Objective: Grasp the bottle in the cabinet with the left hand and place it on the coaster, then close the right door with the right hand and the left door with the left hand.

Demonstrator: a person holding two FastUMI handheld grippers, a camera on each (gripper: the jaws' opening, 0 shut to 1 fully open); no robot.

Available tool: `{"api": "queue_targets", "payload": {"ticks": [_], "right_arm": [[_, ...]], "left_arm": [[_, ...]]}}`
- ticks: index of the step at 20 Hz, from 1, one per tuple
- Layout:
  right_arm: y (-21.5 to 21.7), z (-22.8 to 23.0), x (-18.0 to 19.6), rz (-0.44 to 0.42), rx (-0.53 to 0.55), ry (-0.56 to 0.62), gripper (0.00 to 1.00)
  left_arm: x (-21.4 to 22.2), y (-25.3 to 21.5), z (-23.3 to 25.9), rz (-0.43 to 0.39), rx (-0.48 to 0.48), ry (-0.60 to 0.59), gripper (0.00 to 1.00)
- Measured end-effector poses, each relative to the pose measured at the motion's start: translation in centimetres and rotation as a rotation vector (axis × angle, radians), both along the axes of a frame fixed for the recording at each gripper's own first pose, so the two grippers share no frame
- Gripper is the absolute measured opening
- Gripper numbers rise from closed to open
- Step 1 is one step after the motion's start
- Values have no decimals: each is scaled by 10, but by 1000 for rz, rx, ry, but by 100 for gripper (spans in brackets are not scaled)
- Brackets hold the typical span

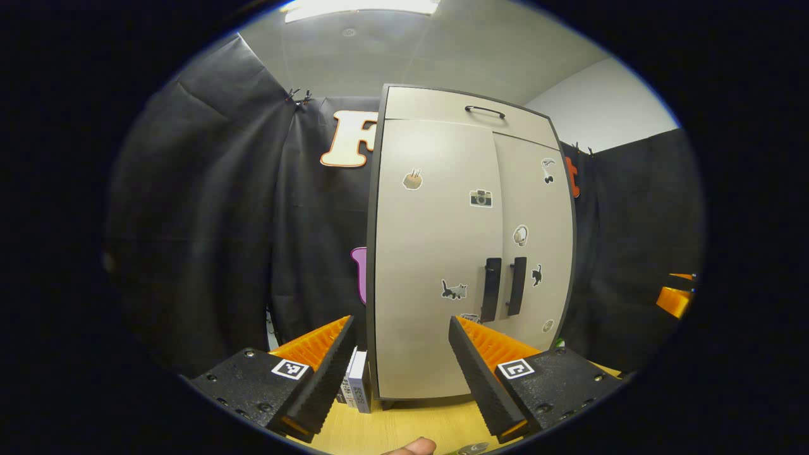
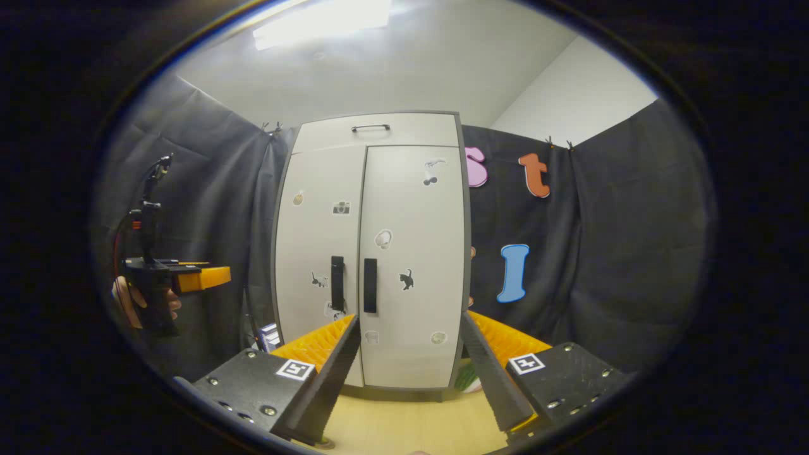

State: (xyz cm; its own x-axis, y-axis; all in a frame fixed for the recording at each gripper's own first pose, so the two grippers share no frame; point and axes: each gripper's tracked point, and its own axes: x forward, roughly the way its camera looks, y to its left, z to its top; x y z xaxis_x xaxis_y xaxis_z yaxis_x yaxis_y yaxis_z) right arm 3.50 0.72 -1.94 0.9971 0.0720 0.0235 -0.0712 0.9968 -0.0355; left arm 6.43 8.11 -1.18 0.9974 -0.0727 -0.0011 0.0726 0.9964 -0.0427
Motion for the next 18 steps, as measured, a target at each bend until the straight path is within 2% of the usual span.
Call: {"api": "queue_targets", "payload": {"ticks": [5,8,18], "right_arm": [[20,-2,7,16,4,-4,96],[28,-5,10,38,-7,-10,96],[43,-14,20,89,-7,2,96]], "left_arm": [[2,-4,-3,-43,32,0,93],[0,-3,-9,-53,20,-6,93],[-9,-1,-20,-46,13,19,93]]}}
